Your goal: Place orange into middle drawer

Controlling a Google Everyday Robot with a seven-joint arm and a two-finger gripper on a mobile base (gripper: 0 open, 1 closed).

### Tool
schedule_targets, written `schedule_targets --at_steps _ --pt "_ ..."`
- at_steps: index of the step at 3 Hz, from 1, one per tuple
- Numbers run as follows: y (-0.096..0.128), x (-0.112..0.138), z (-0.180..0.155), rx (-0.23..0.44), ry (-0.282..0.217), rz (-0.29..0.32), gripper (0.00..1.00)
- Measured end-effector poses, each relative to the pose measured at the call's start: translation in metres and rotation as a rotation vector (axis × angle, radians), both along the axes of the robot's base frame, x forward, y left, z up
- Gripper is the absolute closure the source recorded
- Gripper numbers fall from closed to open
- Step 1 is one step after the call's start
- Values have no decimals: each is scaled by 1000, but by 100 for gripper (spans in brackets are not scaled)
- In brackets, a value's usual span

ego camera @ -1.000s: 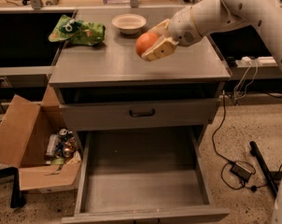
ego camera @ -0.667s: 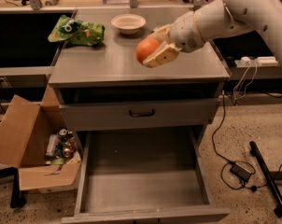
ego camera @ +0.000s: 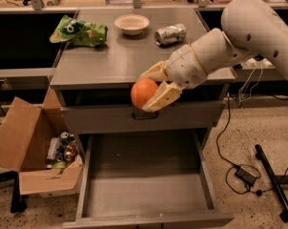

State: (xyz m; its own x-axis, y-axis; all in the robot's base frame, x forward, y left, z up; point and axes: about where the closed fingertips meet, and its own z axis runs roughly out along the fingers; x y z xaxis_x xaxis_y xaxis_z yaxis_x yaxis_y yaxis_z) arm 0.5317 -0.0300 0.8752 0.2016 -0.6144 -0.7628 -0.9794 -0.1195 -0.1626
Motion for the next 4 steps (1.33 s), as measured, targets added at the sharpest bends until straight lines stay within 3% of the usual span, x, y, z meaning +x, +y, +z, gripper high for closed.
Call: schedule_targets --at_steps 2,3,4 --pt "0 -3 -19 -8 4 -5 100" --pt "-12 -15 -77 -60 -7 -47 100" --pt "-23 -28 -141 -101 27 -98 100"
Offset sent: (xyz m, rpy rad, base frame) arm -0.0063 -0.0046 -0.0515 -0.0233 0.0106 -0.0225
